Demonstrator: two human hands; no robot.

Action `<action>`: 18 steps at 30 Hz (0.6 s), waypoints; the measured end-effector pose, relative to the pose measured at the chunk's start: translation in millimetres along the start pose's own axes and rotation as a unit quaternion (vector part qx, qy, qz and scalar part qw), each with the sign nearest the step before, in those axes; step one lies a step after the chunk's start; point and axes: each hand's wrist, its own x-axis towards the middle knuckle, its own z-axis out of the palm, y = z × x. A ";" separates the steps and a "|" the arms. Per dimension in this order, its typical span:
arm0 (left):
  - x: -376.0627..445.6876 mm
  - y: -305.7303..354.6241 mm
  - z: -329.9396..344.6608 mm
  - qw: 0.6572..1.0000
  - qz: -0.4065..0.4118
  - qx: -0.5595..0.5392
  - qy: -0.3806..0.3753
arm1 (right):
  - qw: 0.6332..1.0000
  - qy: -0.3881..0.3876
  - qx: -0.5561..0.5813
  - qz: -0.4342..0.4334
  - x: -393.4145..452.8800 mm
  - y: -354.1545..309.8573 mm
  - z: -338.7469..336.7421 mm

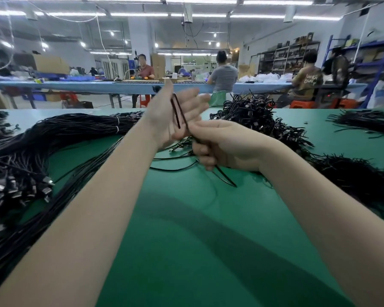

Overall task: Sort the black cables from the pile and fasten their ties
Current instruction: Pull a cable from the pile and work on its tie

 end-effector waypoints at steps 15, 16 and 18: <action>-19.9 -14.1 -9.2 0.945 -0.193 0.240 -0.115 | 0.947 0.247 -0.204 -0.010 9.6 -6.2 -2.1; -17.0 -14.2 -9.1 0.964 -0.154 0.206 -0.072 | 0.953 0.239 -0.186 -0.028 10.5 -6.3 6.0; -13.8 -8.4 -11.2 0.991 -0.082 0.102 -0.009 | 0.972 0.184 -0.135 -0.048 10.9 2.5 18.1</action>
